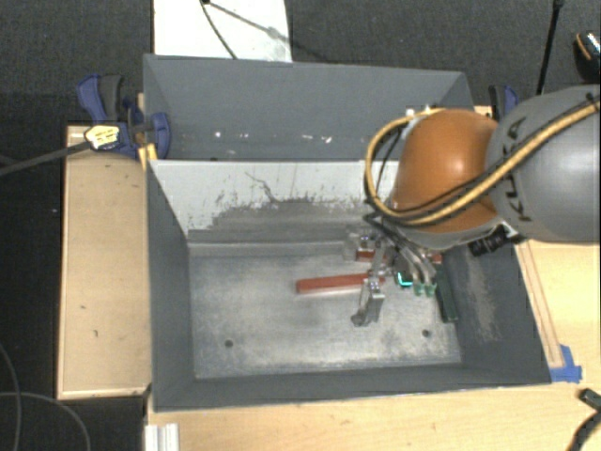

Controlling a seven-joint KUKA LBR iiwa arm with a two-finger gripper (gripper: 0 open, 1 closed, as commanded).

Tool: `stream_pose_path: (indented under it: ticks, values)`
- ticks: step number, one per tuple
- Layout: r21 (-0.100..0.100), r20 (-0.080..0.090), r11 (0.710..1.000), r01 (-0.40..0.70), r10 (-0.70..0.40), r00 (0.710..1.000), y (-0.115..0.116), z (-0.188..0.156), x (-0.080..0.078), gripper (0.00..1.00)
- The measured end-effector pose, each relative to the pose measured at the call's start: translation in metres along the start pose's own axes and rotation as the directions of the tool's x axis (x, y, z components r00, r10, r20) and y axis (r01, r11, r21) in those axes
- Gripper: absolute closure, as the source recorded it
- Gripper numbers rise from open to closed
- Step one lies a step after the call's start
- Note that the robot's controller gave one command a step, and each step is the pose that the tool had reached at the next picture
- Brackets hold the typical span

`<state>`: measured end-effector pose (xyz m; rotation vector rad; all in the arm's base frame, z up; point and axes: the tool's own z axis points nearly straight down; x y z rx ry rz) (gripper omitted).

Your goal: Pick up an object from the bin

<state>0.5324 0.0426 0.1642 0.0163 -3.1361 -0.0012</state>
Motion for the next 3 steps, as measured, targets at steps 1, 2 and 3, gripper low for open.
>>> stream_pose_path:
  ticks: [1,2,3]
  values:
    - [0.003,0.006,0.874,0.486,-0.486,0.874,0.008,0.096,-0.052,0.00]
    - [0.003,0.009,0.877,0.481,-0.481,0.877,0.008,0.093,-0.053,1.00]
    - [0.012,0.010,0.684,0.729,-0.729,0.684,-0.023,-0.088,-0.036,1.00]
